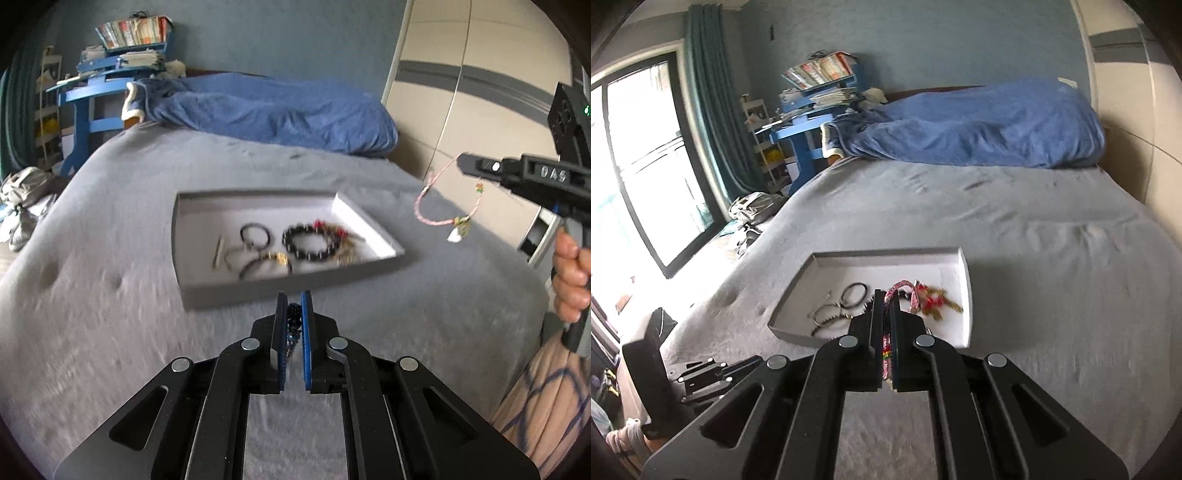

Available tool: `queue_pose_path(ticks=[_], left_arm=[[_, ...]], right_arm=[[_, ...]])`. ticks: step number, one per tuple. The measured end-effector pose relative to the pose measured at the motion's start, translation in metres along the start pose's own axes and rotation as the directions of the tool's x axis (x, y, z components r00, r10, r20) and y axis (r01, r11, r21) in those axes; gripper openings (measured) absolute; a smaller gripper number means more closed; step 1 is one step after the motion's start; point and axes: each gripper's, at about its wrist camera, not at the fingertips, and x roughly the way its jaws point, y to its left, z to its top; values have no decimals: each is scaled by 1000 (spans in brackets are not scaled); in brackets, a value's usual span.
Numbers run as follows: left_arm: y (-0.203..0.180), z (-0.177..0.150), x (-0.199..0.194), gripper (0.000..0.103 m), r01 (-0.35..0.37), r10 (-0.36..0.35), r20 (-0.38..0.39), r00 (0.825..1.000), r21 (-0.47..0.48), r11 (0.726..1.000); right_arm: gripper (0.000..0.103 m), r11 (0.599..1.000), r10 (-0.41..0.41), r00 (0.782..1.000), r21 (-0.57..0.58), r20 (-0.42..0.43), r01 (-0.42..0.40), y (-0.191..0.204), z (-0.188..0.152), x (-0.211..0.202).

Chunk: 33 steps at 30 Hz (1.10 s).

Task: Organize jewelry
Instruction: 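Grasp the blue bead bracelet with the left tool while the right tool carries the pink bracelet over the box, then open both tools to drop the blue and pink bracelets into the box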

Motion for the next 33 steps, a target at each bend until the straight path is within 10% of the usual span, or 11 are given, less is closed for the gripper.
queue_pose_path(ticks=[15,33], left_arm=[[33,89,22,7,-11,12,42,999,-23,1000],[69,82,115,8,-101,97,-107,989,-27,995]], right_arm=[[2,996,65,995,-54,-74,-70,18,17,83],[2,992,86,942,-59,-325,-111,15,-9,191]])
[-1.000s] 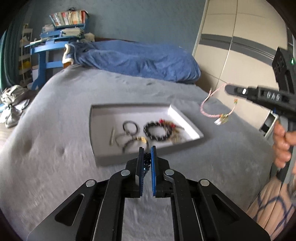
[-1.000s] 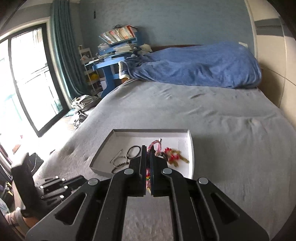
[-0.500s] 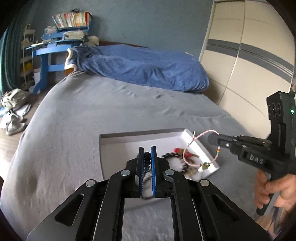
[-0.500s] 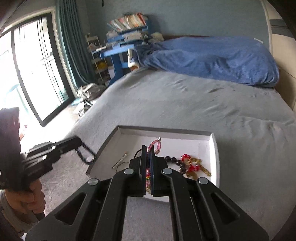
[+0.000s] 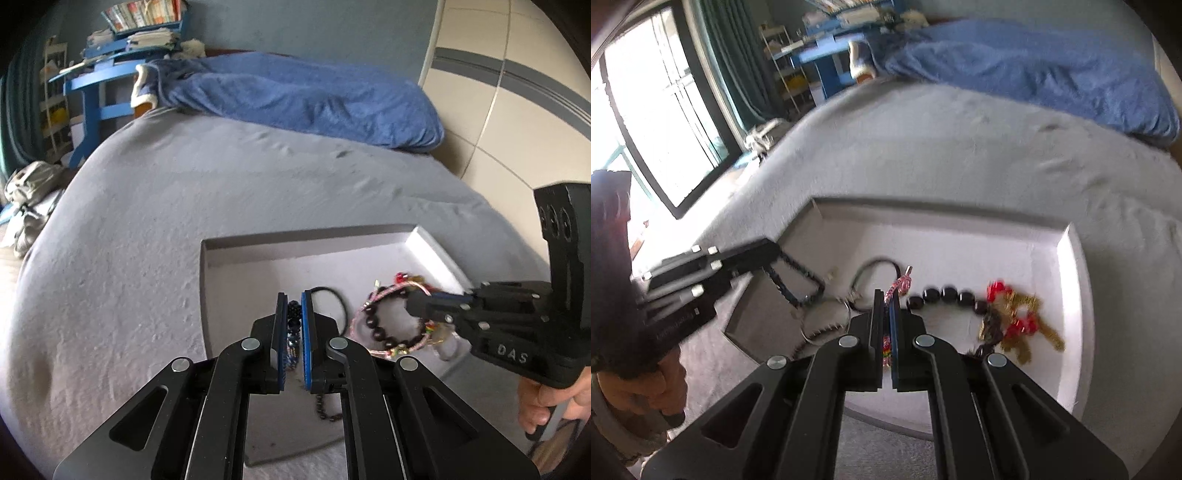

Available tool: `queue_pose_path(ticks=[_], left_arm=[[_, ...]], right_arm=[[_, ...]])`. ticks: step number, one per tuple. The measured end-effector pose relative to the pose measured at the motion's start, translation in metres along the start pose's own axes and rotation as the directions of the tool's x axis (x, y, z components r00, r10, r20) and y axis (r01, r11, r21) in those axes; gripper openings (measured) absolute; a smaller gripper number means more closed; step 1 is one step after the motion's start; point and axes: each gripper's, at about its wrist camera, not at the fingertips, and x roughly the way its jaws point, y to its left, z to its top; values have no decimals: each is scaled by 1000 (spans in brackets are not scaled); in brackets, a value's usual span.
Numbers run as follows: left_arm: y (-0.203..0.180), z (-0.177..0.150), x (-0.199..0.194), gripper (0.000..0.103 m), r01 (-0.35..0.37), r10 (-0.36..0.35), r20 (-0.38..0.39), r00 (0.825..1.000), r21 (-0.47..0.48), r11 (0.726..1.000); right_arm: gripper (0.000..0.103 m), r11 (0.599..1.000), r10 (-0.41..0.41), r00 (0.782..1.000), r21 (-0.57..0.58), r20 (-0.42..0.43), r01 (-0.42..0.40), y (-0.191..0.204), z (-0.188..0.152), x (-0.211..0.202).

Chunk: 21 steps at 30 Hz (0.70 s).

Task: Organize jewelry
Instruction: 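Open both tools to drop the blue and pink bracelets into the box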

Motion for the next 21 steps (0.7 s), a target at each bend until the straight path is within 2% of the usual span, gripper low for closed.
queue_pose_path(ticks=[8,10,12,13,15,16,18,21], left_arm=[[2,-21,12,8,-98,99,-54,994,18,995],[0,-26,10,13,-101,102,-58,993,15,995],[-1,-31,4,24,-110,110,-51,993,1,994],[0,-33,0,27,-108,108,-44,993,-7,994],[-2,-38,-8,44,-111,110,-25,994,-20,994],[-3,-40,-12,49,-114,114,-13,993,-21,993],[-6,-44,-19,61,-122,122,6,993,-24,992],[-13,-53,-34,66,-131,132,40,990,-20,991]], right_arm=[[3,1000,-24,998,16,-60,25,-15,-12,6],[3,999,-50,996,12,-72,51,-17,-16,6],[6,998,-69,995,0,-70,69,-16,-18,3],[11,997,-73,996,-2,-54,73,-16,-18,-2],[28,997,-73,997,9,-25,73,-16,-17,-10],[35,997,-70,998,15,-12,70,-17,-18,-14],[37,997,-73,997,22,16,73,-16,-18,-24],[41,996,-83,995,36,47,82,-16,-20,-36]])
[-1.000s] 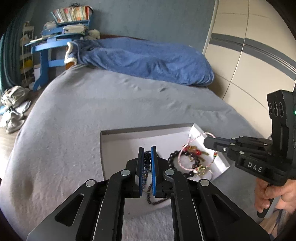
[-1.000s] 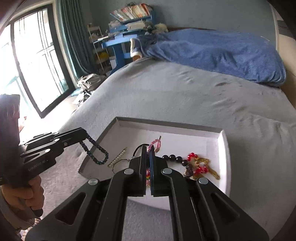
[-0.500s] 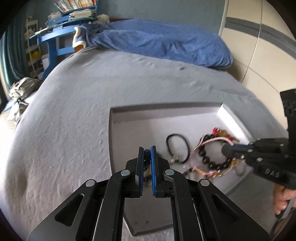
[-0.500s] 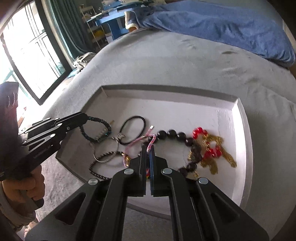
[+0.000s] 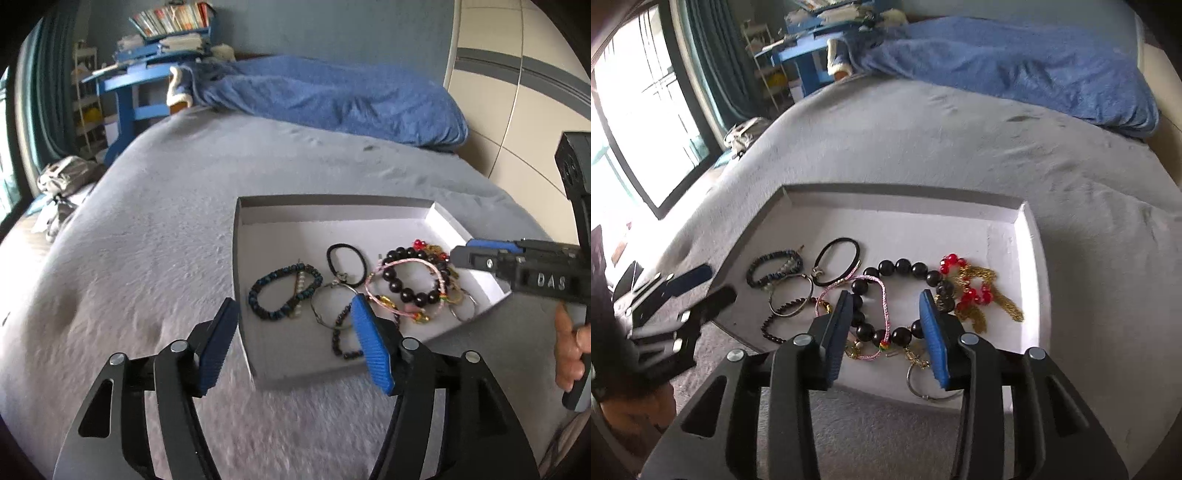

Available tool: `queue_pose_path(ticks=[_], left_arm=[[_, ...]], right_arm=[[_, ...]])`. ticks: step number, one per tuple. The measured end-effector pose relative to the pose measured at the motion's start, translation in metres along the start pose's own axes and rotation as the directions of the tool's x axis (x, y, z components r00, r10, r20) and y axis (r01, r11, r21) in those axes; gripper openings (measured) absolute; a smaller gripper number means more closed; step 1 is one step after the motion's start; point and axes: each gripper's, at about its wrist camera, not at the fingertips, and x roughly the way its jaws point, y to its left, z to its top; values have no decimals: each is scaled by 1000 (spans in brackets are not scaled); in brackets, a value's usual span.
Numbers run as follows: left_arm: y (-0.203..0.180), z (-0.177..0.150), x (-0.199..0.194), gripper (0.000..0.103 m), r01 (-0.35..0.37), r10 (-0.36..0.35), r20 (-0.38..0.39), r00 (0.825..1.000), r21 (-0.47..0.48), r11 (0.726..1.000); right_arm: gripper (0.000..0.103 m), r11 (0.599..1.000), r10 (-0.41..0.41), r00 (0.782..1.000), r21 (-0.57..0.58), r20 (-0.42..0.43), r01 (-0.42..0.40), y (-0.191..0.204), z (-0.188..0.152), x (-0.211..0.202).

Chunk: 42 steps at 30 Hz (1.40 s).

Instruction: Organize jewelry

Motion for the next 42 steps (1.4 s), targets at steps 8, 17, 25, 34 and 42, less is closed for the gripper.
queue_pose_path(ticks=[8,17,25,34,42], left_arm=[[-5,-10,-26,79,-6,6,48,999,4,1000],[-12,-24,-48,90,-68,68,177,982,-5,998],[-20,-40,-45,95,-39,38,185,982,3,999],[-30,-47,-48,97,-33,23,233,972,36,999],[-32,-49,-47,97,-51,40,234,972,43,998]], right_arm=[[59,999,-34,993,-1,109,35,3,-10,-34],[81,998,-57,959,36,278,49,18,-52,-58],[88,988,-156,912,51,380,147,12,-87,-64],[92,978,-206,886,93,415,184,1,-109,-67],[95,984,-177,877,62,446,167,3,-112,-70]])
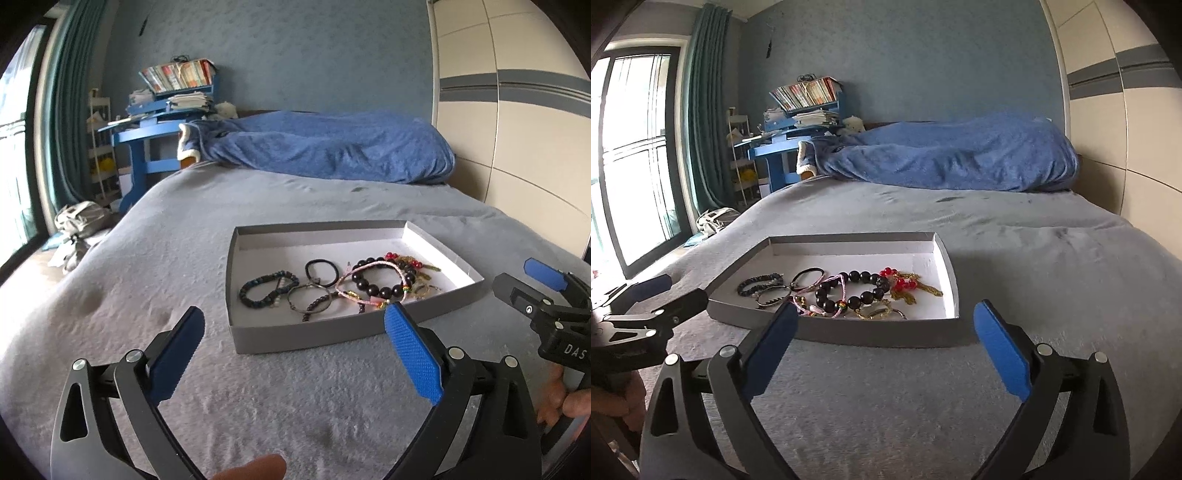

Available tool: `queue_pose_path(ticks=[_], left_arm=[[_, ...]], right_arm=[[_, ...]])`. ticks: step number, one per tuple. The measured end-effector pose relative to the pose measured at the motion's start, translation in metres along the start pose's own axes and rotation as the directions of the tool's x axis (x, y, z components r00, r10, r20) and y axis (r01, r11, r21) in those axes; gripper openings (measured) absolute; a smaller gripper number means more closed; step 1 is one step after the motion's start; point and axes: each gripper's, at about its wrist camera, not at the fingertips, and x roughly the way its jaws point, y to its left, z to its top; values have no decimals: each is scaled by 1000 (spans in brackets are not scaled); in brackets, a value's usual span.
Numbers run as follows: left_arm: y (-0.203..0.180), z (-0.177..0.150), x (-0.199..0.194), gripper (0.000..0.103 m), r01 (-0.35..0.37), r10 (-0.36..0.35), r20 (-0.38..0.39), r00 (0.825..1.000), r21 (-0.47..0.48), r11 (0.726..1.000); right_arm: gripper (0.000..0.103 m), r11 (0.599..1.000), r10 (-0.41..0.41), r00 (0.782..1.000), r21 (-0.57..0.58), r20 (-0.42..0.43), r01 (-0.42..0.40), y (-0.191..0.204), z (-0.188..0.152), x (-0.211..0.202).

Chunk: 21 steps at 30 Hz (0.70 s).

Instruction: Organize jewelry

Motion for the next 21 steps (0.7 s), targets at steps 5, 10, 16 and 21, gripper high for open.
queue_pose_path(ticks=[5,10,16,21], left_arm=[[-1,-2,2,98,5,-5,-2,1000,0,1000],[-1,-2,3,98,13,-13,-3,1000,2,1000],[-2,-1,3,98,11,-11,-2,1000,4,1000],[-2,-1,3,98,10,-10,-1,1000,4,1000]], right_arm=[[96,1000,9,1000,-30,-3,-9,6,0,2],[96,999,16,1000,-43,-7,-16,9,-1,3],[97,999,19,1000,-41,-11,-19,9,-2,2],[97,999,19,1000,-40,-11,-19,9,-2,2]])
